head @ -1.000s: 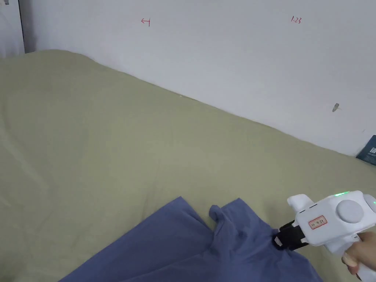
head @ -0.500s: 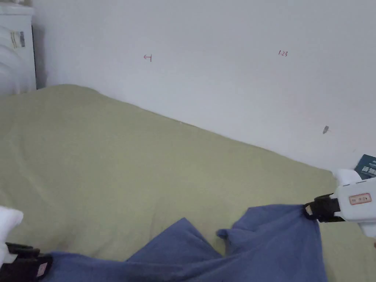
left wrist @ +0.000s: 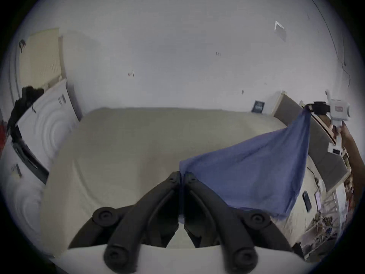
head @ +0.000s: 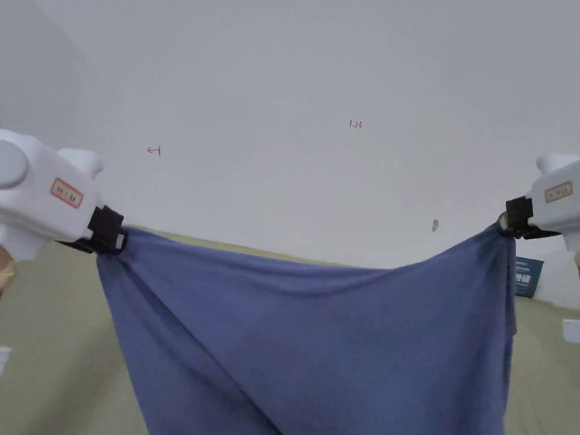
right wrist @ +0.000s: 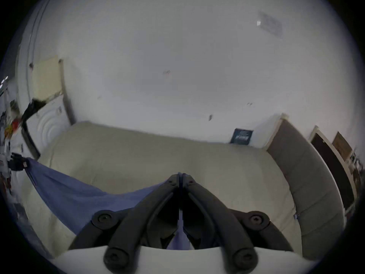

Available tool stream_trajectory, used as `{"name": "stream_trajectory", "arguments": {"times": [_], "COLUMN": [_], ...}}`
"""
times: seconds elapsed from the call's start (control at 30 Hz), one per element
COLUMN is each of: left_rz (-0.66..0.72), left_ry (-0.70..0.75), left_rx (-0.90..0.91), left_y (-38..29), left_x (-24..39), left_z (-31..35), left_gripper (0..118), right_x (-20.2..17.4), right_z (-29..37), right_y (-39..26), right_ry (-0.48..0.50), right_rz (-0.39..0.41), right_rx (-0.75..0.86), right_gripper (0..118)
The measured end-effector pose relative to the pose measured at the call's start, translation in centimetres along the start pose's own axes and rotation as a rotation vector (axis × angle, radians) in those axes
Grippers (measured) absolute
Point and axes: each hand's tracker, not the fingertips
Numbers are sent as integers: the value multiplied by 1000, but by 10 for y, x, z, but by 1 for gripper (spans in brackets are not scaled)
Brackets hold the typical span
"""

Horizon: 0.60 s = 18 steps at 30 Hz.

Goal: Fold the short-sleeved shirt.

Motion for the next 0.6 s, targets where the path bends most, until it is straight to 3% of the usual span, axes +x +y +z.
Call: {"name": "stream_trajectory", "arguments": {"times": [0.07,0.1,0.13,0.27,0.37,0.5,0.6], "left_rz": [-21,-18,-14,-4,-18,59,37], "left_ry": [14,32,56,65,89,93,93], "left_rx": [17,47,81,149,177,230,230], "left_y": [35,48,62,110,132,146,148], "left_x": [5,6,8,11,15,13,19], "left_z": [-8,-9,-9,-9,-5,-2,-1], "left_gripper": [3,3,3,3,3,3,3], "right_x": [3,11,17,15,17,10,-1], "right_z": [6,-8,-14,10,22,43,56], "right_y": [21,40,51,82,96,103,97], "right_ry": [-40,25,26,-101,-100,-113,-126], "right_rz": [-29,-12,-21,-44,-95,-107,-88], "right_rx": [63,123,131,258,303,339,341], "right_gripper": [2,2,2,2,2,2,2]}}
